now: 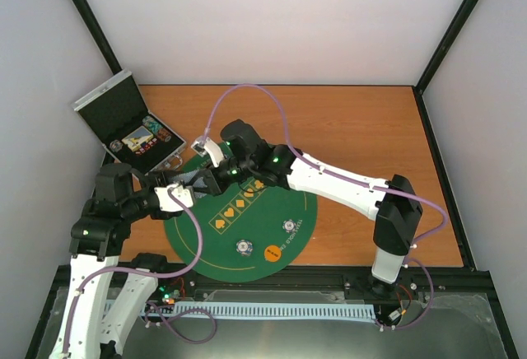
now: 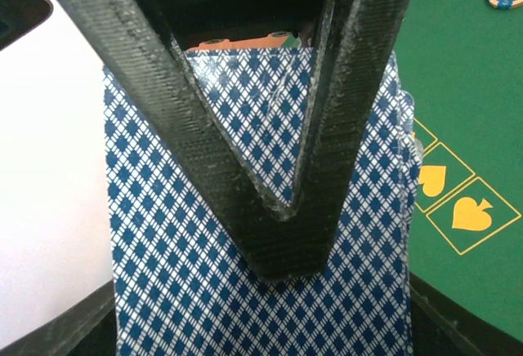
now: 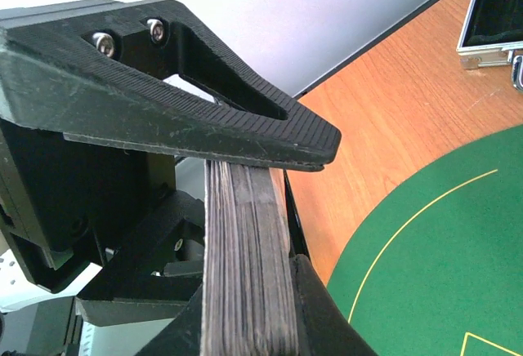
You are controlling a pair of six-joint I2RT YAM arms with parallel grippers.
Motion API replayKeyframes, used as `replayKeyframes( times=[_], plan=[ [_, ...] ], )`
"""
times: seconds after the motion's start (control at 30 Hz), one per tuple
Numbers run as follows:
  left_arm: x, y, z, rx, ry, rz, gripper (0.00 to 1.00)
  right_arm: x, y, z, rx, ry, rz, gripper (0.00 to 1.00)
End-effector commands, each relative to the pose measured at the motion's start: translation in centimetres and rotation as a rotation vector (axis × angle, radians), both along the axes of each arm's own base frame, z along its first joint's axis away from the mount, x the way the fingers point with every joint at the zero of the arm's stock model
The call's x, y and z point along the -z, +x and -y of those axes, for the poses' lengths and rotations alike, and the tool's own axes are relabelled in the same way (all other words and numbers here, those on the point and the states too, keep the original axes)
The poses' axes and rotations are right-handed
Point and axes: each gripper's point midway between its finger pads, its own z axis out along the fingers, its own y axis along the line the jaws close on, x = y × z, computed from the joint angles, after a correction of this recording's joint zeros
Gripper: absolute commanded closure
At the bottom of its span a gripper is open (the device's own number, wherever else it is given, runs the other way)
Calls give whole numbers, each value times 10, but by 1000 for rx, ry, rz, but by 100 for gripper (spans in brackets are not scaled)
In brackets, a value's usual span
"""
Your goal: Distribute texas hold em gaming equipment
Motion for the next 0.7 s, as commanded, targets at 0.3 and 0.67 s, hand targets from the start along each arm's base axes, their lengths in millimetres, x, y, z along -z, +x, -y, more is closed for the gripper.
replayKeyframes(
  times=[0.3, 0.67],
  plan=[
    [-4, -3, 12, 14, -104, -57, 59, -1, 5, 3, -24, 31, 6, 72],
    [13, -8, 10, -26, -133, -146, 59, 10, 23, 11, 37, -7, 55, 46]
  ],
)
